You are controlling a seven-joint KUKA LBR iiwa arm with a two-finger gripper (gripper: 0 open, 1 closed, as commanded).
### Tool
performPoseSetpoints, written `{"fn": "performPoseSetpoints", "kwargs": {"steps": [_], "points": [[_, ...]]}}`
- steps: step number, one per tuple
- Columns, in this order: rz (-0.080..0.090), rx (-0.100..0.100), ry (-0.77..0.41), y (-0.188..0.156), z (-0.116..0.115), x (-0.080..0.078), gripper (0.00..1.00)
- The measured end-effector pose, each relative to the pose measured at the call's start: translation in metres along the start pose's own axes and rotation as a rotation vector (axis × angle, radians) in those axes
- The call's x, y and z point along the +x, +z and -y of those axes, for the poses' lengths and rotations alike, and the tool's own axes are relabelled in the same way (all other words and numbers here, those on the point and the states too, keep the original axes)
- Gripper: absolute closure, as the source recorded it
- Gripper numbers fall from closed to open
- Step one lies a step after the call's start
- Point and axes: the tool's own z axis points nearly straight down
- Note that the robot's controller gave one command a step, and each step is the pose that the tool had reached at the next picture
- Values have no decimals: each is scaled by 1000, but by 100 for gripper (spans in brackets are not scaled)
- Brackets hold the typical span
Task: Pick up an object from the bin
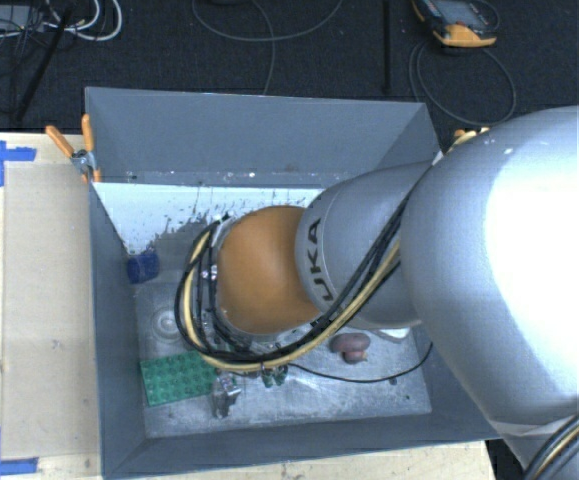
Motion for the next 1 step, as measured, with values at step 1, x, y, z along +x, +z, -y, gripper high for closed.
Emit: {"fn": "performPoseSetpoints", "kwargs": {"steps": [1], "points": [[-1,-1,130,0,-38,6,0]]}}
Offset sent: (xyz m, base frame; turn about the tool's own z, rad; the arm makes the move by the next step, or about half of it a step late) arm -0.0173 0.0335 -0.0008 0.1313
